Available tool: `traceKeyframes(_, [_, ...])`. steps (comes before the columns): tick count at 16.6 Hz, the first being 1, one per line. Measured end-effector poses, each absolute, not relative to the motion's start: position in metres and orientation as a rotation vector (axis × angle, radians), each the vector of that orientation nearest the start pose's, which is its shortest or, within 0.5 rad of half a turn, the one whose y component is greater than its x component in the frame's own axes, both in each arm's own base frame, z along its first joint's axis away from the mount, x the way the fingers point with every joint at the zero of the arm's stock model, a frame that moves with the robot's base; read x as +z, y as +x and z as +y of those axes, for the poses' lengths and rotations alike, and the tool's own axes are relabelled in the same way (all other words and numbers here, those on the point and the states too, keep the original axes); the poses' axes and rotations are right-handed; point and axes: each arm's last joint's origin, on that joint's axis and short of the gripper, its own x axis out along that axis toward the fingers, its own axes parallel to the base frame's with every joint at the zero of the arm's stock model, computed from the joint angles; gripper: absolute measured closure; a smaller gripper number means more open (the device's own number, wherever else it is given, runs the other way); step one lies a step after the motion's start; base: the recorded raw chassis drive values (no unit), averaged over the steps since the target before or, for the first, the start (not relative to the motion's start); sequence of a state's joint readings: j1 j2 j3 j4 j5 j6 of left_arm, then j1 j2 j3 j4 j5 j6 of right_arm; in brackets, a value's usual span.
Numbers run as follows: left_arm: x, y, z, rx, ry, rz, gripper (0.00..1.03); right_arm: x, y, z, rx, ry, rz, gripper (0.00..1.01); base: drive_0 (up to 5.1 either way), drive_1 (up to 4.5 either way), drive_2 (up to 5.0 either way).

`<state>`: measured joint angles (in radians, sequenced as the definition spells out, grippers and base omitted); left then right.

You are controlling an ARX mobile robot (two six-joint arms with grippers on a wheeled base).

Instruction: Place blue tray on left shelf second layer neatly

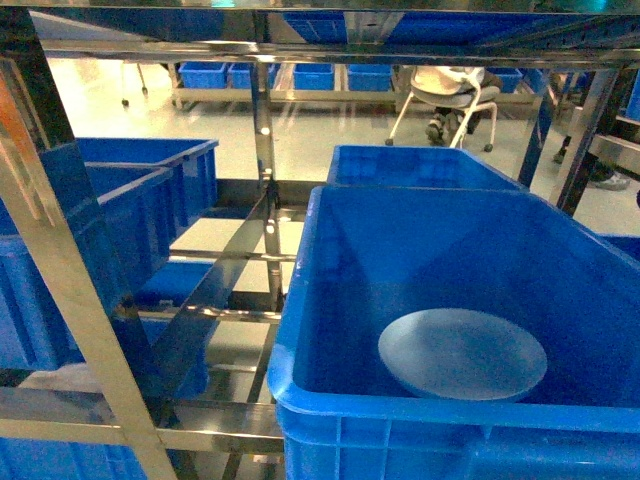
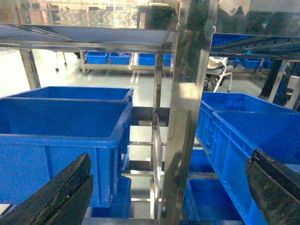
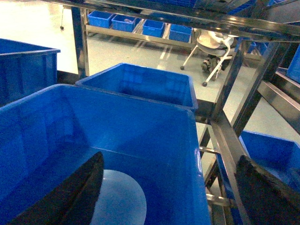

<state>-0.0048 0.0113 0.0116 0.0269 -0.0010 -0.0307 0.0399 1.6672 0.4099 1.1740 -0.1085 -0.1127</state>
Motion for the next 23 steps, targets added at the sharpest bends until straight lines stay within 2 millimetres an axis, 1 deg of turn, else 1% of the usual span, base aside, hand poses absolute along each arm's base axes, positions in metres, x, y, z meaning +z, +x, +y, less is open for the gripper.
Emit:
traceKeyframes(1, [0.169,0.098,0.000,-0.004,-0.031,-0.027,0.05,0.143,0.272,0.016,0.159,-0.107,0.078,0.12,0.0,0.00,0.0])
traceKeyframes(2, [0.169,0.098,0.000,-0.004,-0.031,-0.027,0.05,0.143,0.266,0.017,0.164,-0.100,0.088,0.01,0.0,0.00,0.0])
traceKeyframes(3, [0.169,0.098,0.000,-0.004,-0.031,-0.027,0.05,0.146,0.259,0.019,0.167,-0.100,0.083,0.04,0.0,0.00,0.0])
traceKeyframes(8, [0.169,0.098,0.000,-0.005,-0.031,-0.027,0.05,0.167,0.220,0.031,0.204,-0.099,0.048,0.03,0.0,0.00,0.0])
traceKeyframes(9, [0.169,0.098,0.000,-0.004,-0.031,-0.027,0.05,0.170,0.209,0.033,0.212,-0.100,0.048,0.03,0.0,0.00,0.0])
traceKeyframes(12, [0.169,0.098,0.000,-0.004,-0.031,-0.027,0.05,0.177,0.176,0.028,0.192,-0.099,0.030,0.03,0.0,0.00,0.0])
traceKeyframes(14, [0.169,0.098,0.000,-0.004,-0.031,-0.027,0.05,0.175,0.149,0.024,0.178,-0.100,0.038,0.03,0.0,0.00,0.0])
traceKeyframes(17, [0.169,0.098,0.000,-0.004,-0.031,-0.027,0.05,0.173,0.140,0.022,0.159,-0.102,0.042,0.03,0.0,0.00,0.0])
traceKeyframes(19, [0.169,0.098,0.000,-0.005,-0.031,-0.027,0.05,0.170,0.125,0.019,0.122,-0.102,0.048,0.03,0.0,0.00,0.0])
traceKeyframes(22, [0.169,0.098,0.000,-0.004,-0.031,-0.027,0.05,0.165,0.106,0.014,0.091,-0.103,0.045,0.03,0.0,0.00,0.0])
traceKeyframes(23, [0.169,0.098,0.000,-0.004,-0.031,-0.027,0.05,0.164,0.101,0.009,0.063,-0.101,0.041,0.03,0.0,0.00,0.0])
